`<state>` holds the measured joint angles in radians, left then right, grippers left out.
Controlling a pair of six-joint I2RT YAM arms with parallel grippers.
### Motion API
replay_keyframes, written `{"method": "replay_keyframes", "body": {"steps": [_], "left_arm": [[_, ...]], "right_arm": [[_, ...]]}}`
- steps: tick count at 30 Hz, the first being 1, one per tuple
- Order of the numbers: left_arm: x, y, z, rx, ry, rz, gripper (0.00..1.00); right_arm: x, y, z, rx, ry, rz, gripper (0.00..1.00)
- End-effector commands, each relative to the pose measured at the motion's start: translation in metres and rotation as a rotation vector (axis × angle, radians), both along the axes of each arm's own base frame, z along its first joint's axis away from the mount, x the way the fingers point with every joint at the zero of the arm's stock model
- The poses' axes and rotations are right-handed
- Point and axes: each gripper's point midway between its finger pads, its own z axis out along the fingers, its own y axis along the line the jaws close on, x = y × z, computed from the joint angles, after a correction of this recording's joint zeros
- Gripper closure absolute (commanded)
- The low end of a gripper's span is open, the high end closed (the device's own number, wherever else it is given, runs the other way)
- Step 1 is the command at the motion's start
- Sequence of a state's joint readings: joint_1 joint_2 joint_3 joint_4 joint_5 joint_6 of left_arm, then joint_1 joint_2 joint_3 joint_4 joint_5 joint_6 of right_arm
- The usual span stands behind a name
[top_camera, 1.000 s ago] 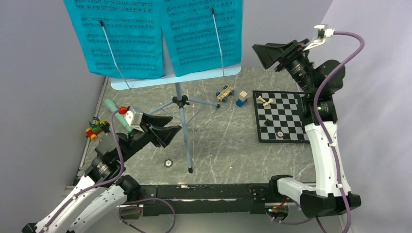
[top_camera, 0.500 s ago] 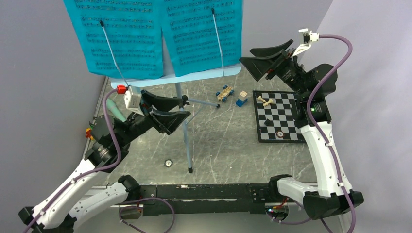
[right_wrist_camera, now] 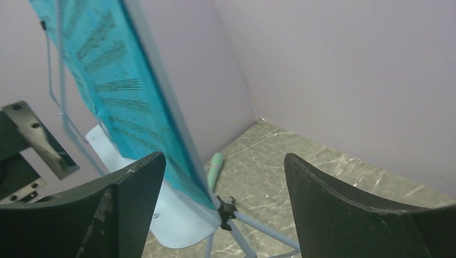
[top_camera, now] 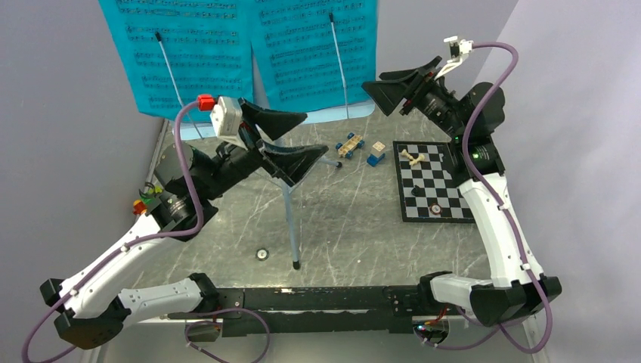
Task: Pack up the instrument practice props
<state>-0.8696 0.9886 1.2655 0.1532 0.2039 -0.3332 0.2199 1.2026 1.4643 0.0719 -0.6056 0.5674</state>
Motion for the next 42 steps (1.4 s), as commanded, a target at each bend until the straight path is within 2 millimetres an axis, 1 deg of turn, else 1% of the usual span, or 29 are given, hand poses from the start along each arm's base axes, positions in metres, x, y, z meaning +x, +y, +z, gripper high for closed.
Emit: {"method": "replay_keyframes", "body": {"steps": [1,7,11,13,14,16,19,22,25,30,36,39,42], "left_arm": [[0.008,0.005,0.041,-0.077,-0.067,0.067,0.01],[0.024,-0.009,0.065,-0.103,-0.077,0.084,0.01],[0.034,-0.017,0.075,-0.113,-0.095,0.100,0.01],[0.038,-0.021,0.080,-0.117,-0.102,0.105,0.01],[0.040,-0.022,0.082,-0.120,-0.101,0.108,0.01],[0.046,-0.027,0.082,-0.118,-0.092,0.117,0.01],[0.058,-0.035,0.080,-0.104,-0.074,0.139,0.01],[0.064,-0.038,0.080,-0.103,-0.072,0.154,0.01],[0.071,-0.041,0.081,-0.105,-0.070,0.170,0.01],[0.076,-0.045,0.086,-0.118,-0.079,0.177,0.09],[0.079,-0.044,0.094,-0.146,-0.101,0.194,0.21],[0.080,-0.045,0.098,-0.152,-0.113,0.191,0.31],[0.080,-0.046,0.105,-0.164,-0.126,0.189,0.43]], "right_arm": [[0.001,-0.001,0.017,-0.001,-0.051,-0.015,0.16],[0.004,0.003,0.016,0.014,-0.049,0.006,0.23],[0.003,0.004,0.016,0.020,-0.049,0.014,0.29],[0.002,0.003,0.016,0.024,-0.055,0.012,0.29],[0.000,0.003,0.017,0.028,-0.061,0.012,0.27],[-0.002,0.004,0.020,0.030,-0.067,0.020,0.22],[0.002,0.006,0.022,0.030,-0.058,0.024,0.20],[0.004,0.007,0.021,0.027,-0.053,0.027,0.25],[0.005,0.007,0.020,0.031,-0.050,0.033,0.31],[0.003,0.005,0.019,0.030,-0.045,0.018,0.45],[-0.002,0.001,0.018,0.035,-0.047,0.003,0.54],[-0.003,0.000,0.017,0.036,-0.044,-0.004,0.58],[-0.005,-0.001,0.016,0.042,-0.040,-0.005,0.59]]}}
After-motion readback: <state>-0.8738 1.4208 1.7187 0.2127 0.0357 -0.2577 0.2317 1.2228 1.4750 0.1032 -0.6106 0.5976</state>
